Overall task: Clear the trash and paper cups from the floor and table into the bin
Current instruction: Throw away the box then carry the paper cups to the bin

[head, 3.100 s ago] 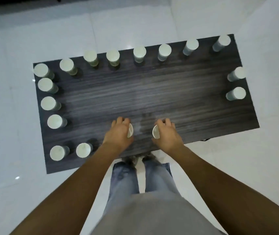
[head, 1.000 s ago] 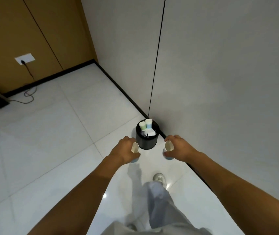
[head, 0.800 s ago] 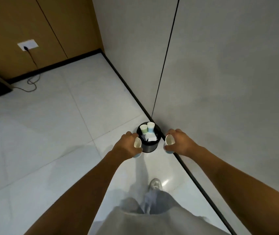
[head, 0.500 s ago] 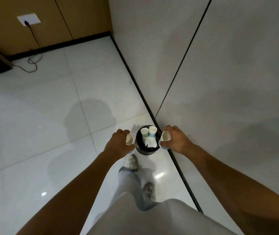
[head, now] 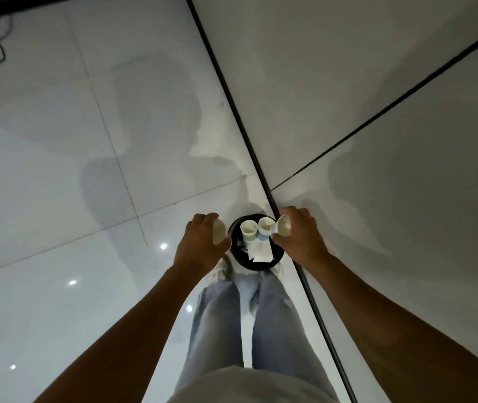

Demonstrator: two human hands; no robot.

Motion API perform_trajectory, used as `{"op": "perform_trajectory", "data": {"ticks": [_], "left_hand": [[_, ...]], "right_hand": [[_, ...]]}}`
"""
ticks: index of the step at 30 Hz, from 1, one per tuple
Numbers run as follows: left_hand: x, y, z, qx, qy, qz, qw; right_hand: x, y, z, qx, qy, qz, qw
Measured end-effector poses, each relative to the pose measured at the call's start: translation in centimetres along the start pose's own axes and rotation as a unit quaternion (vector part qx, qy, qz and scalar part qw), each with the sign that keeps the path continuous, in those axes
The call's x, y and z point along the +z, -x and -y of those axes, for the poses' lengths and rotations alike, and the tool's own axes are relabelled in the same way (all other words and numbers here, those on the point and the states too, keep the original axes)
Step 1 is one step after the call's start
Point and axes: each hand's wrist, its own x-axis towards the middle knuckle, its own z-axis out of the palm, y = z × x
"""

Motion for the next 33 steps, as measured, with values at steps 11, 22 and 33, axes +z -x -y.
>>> {"op": "perform_trajectory", "data": {"ticks": [11,22,33], "left_hand": [[12.2,-12.0,6.2,-0.042,0.055,-0.026,0.997],[19.8,-18.5,9.1,-0.037,0.094,-0.046,0.994],[22.6,-21.5,8.5,-0.017,0.069,-0.025,0.997]], "right_hand": [[10.7,-15.0,-8.9,0.02,-0.013,0.038,0.999],[18.5,-22.7,-15.3,0.006,0.032,0.097,0.995],[21.1,-23.0,-18.8,0.02,0.089,0.249,0.964]]}}
